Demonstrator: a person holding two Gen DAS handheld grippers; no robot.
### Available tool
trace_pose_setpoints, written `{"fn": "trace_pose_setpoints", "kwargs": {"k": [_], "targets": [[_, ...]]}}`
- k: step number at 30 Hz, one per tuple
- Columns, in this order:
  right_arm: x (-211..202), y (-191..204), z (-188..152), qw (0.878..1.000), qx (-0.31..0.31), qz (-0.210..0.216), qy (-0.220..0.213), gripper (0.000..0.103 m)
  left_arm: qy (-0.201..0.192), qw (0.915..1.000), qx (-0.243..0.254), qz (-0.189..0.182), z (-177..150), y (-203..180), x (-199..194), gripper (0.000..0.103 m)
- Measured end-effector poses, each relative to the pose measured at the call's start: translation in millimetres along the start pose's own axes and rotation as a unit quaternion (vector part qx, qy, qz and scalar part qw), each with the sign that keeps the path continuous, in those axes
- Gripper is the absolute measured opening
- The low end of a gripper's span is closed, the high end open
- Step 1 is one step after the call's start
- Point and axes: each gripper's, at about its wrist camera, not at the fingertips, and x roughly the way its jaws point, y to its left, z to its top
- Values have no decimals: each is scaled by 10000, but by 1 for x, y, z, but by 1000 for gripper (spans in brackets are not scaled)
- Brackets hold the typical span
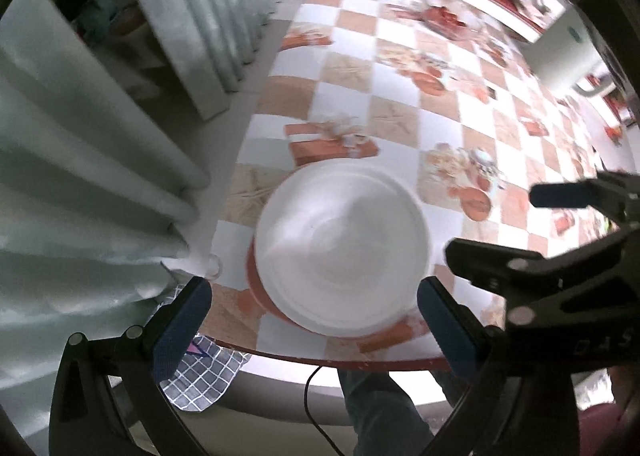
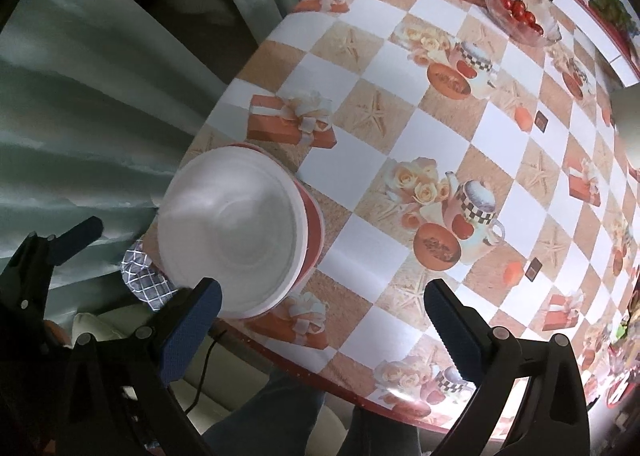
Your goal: Organize plates and bowls
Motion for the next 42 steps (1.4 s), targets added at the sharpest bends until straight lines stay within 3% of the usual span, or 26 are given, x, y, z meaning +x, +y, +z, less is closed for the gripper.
{"fn": "trace_pose_setpoints", "kwargs": {"k": [18, 42], "targets": [[-21, 14, -9, 9995, -186, -179, -167, 102, 314, 9991, 143, 257, -17, -6, -14, 103], [-19, 24, -12, 9994, -328, -78, -112, 102, 398, 9982, 240, 381, -20, -9, -15, 103]]}}
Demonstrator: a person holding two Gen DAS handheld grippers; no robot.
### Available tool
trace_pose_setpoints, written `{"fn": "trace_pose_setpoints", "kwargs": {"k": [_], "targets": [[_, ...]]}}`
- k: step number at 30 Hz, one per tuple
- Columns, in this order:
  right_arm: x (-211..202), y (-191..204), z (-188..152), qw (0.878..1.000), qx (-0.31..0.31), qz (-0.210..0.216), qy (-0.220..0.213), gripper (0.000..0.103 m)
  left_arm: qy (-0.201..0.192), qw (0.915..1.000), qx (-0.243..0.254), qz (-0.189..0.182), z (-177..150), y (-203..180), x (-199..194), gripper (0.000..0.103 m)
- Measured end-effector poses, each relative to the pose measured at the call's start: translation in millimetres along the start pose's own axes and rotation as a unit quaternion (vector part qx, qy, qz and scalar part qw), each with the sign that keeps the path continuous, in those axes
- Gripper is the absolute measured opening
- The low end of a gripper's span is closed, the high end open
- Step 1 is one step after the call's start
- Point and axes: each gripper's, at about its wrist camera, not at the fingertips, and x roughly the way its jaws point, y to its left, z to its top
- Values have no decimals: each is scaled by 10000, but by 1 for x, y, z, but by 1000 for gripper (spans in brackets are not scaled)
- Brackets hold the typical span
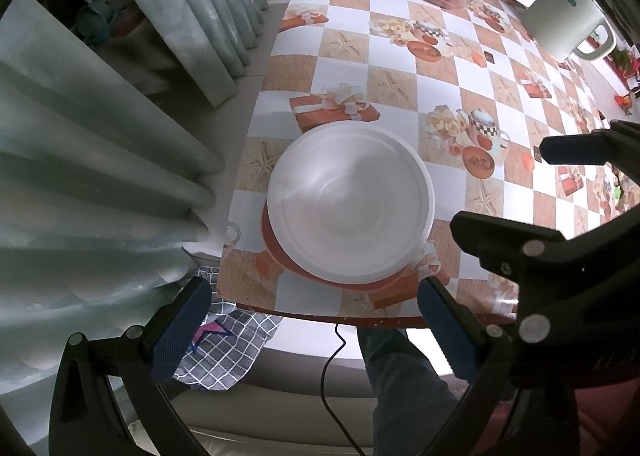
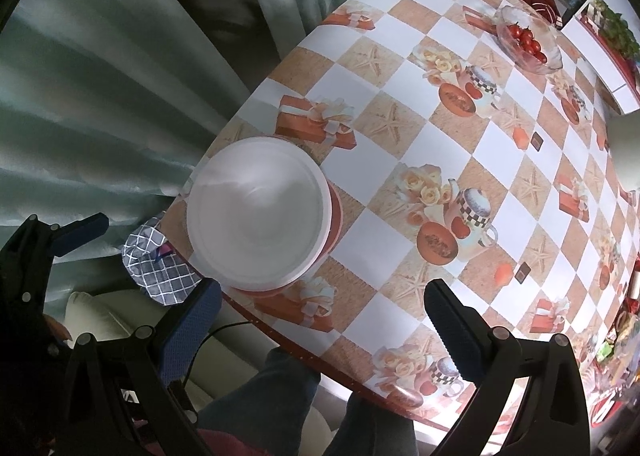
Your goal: Organize plates and bowls
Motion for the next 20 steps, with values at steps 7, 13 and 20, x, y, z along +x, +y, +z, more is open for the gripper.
{"fn": "trace_pose_setpoints", "kwargs": {"k": [7, 13, 20], "targets": [[2, 0, -1, 10000, 6, 7, 41, 102, 37, 10000, -27, 13, 1, -1, 1, 103], [5, 1, -2, 10000, -29, 39, 61, 102, 86, 9999, -20, 70, 0, -2, 3, 103], [11, 3, 2, 9998, -88, 158, 83, 102, -264, 9994, -98, 202, -1, 2, -2, 103]]}}
